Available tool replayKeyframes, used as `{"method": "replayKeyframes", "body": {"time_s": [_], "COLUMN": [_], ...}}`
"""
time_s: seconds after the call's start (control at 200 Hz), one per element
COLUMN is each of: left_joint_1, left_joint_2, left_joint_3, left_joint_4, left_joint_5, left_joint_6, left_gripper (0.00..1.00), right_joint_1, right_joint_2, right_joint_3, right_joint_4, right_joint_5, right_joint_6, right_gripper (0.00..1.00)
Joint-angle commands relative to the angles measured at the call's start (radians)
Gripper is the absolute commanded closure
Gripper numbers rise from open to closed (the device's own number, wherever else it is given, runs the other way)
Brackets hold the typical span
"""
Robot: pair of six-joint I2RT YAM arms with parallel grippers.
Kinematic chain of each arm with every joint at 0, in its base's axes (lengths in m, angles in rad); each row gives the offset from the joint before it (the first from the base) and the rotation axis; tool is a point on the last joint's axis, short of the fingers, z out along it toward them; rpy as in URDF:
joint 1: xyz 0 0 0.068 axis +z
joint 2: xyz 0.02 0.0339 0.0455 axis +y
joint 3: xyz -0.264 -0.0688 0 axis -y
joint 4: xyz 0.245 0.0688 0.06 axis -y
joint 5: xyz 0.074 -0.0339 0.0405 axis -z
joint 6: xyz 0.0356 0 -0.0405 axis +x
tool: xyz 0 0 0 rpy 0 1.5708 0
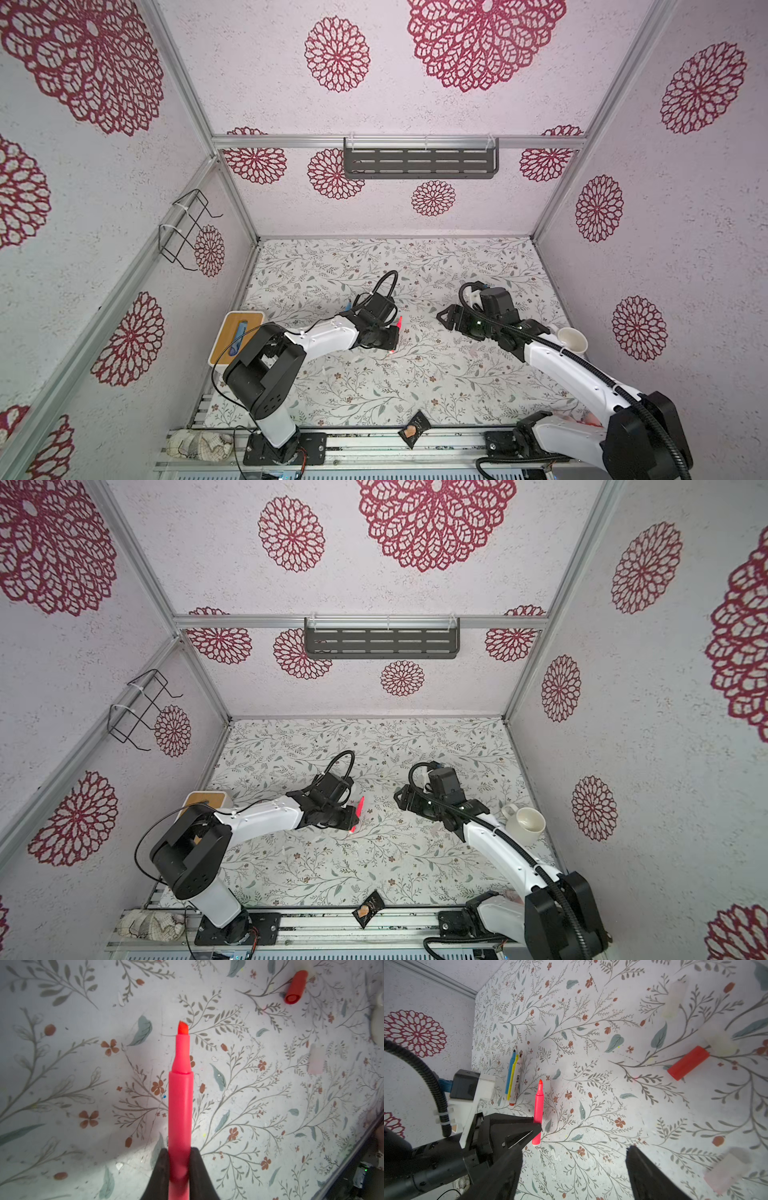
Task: Insert the pens into the pen caps
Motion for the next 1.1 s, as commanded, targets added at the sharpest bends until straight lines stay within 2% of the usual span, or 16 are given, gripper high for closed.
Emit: {"method": "replayKeyframes", "body": {"time_s": [0.0,0.37,1.096], "left_joint_1": [-0.009,-0.011,-0.025], "left_joint_2": [-0.049,-0.139,-0.19], "left_joint_3": [-0.026,-0.063,-0.098], "left_joint_4": [0.088,0.152,0.244], "left_joint_5": [0.058,0.076,0.12], "left_joint_6": [0.014,0.003,-0.04], "left_gripper": [0.87,0.87,0.87], "right_joint_1": [0.007,0.058,0.17], "right_joint_2": [-0.011,0.086,0.222], "right_joint_3": [-0.021,-0.016,0.048], "right_joint_4": [0.113,0.245,0.386], "right_joint_5": [-0.088,-0.191,-0.196], "right_joint_6": [-0.004,0.023,0.034], "right_gripper": [0.18,0.23,0.28]}}
